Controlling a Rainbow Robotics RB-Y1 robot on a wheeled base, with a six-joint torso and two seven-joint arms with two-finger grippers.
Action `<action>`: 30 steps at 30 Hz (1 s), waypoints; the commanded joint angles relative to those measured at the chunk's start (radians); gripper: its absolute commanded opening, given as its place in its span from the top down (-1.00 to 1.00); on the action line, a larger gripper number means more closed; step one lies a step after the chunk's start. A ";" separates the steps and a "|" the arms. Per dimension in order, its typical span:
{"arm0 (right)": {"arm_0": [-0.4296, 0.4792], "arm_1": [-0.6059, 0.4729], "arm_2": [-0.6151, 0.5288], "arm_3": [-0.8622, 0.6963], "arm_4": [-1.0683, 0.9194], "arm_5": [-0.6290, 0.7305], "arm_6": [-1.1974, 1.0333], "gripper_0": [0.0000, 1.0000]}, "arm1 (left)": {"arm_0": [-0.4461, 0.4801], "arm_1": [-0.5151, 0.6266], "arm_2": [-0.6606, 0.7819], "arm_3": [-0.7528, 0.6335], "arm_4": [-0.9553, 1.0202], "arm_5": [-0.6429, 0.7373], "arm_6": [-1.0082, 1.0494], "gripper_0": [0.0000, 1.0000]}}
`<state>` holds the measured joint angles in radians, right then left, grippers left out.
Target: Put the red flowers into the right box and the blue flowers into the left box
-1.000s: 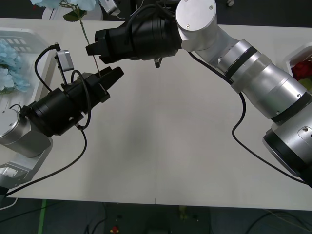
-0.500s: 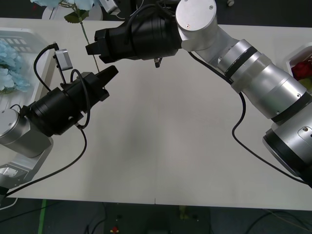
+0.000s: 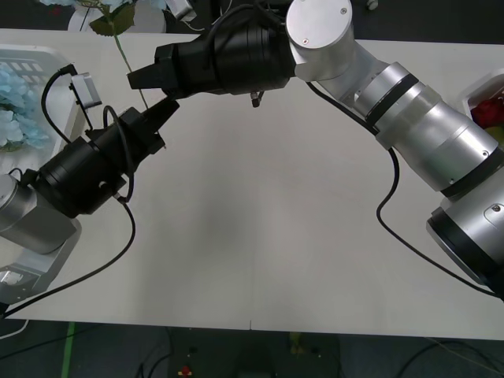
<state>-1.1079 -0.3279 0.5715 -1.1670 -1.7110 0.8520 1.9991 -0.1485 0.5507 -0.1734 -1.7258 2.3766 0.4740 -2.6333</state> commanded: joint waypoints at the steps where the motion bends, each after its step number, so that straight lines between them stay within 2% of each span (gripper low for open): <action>1: -0.049 -0.086 0.005 -0.080 0.005 -0.002 -0.003 -0.55 | 0.050 0.044 0.118 -0.024 -0.014 0.011 -0.072 1.00; 6: -0.049 -0.203 0.005 -0.100 -0.010 0.053 0.026 -0.56 | 0.018 0.052 0.259 0.089 -0.134 0.146 -0.070 1.00; 15: -0.015 -0.421 0.007 -0.100 -0.090 0.228 0.314 -0.56 | -0.077 0.086 0.532 0.313 -0.431 0.416 0.213 1.00; 23: 0.040 -0.594 0.005 -0.111 -0.144 0.386 0.670 -0.56 | -0.132 0.160 0.710 0.407 -0.850 0.439 0.463 1.00; 30: 0.095 -0.724 0.007 -0.200 -0.144 0.438 0.706 -0.57 | -0.206 0.230 0.781 0.502 -1.195 0.443 0.624 1.00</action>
<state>-1.0330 -0.9716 0.5784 -1.2969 -1.8439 1.2812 2.7241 -0.2873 0.6999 0.5639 -1.2530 1.2677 0.9082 -2.1421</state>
